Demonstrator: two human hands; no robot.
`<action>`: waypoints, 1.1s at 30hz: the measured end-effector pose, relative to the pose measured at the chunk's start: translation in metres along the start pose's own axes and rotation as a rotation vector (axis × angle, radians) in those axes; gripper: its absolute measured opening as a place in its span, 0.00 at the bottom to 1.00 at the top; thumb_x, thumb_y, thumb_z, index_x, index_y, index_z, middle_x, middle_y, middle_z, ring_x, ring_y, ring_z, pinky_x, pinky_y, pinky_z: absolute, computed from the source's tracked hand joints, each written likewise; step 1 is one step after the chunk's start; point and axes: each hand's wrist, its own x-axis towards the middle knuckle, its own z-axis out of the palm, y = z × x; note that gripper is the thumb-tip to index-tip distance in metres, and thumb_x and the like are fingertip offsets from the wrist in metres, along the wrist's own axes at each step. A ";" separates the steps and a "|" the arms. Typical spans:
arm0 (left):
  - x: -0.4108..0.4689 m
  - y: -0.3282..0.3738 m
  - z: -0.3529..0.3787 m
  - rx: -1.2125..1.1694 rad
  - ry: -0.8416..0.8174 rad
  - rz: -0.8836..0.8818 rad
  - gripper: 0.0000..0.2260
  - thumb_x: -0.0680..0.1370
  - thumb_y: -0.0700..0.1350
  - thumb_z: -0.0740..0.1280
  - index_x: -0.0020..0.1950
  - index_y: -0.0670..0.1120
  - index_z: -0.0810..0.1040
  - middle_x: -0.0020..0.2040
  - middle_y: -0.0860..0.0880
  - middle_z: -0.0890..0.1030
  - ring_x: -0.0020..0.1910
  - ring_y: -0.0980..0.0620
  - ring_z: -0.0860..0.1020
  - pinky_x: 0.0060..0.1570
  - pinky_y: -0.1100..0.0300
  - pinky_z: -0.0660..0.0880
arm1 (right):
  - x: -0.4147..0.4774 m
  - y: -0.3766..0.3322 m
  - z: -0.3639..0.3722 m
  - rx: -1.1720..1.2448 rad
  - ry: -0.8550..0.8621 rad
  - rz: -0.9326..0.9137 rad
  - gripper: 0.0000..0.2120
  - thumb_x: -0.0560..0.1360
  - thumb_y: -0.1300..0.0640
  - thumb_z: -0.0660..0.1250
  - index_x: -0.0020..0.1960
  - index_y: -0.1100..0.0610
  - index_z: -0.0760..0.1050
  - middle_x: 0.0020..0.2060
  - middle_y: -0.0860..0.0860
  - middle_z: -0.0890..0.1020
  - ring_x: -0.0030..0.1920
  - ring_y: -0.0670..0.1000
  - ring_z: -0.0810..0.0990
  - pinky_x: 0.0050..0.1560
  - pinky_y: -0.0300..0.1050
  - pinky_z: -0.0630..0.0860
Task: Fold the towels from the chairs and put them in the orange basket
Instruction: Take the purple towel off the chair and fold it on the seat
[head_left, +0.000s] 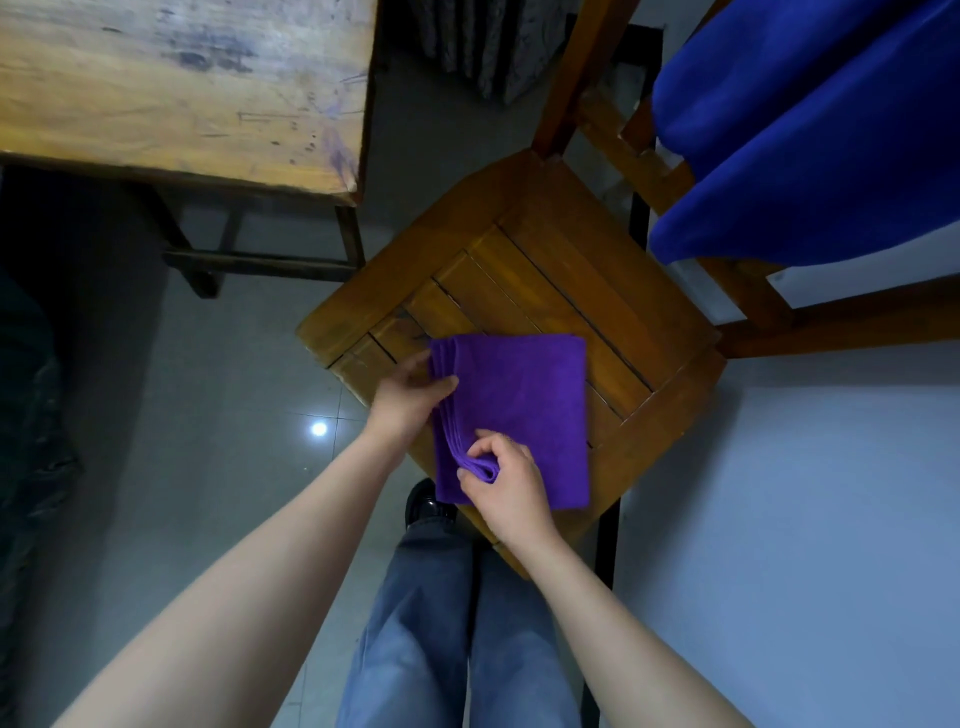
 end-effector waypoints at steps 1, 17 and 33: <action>0.003 -0.001 0.002 0.005 0.042 0.030 0.21 0.75 0.38 0.67 0.68 0.46 0.69 0.50 0.48 0.76 0.47 0.51 0.76 0.35 0.68 0.72 | -0.001 0.001 -0.001 -0.032 -0.012 -0.024 0.11 0.71 0.62 0.70 0.52 0.61 0.76 0.61 0.51 0.76 0.62 0.51 0.70 0.56 0.32 0.62; 0.021 -0.069 0.009 1.513 0.064 0.922 0.29 0.75 0.57 0.52 0.70 0.40 0.60 0.70 0.39 0.69 0.70 0.44 0.59 0.67 0.42 0.56 | 0.051 0.056 -0.054 -1.017 0.174 -0.357 0.35 0.73 0.41 0.63 0.70 0.63 0.59 0.69 0.63 0.68 0.71 0.61 0.65 0.65 0.58 0.62; 0.002 -0.086 0.015 1.401 0.238 1.015 0.29 0.74 0.56 0.56 0.69 0.38 0.62 0.69 0.36 0.67 0.69 0.37 0.59 0.66 0.37 0.57 | 0.039 0.092 -0.065 -0.927 0.200 -0.602 0.34 0.74 0.40 0.54 0.71 0.63 0.57 0.71 0.62 0.60 0.72 0.59 0.57 0.72 0.54 0.51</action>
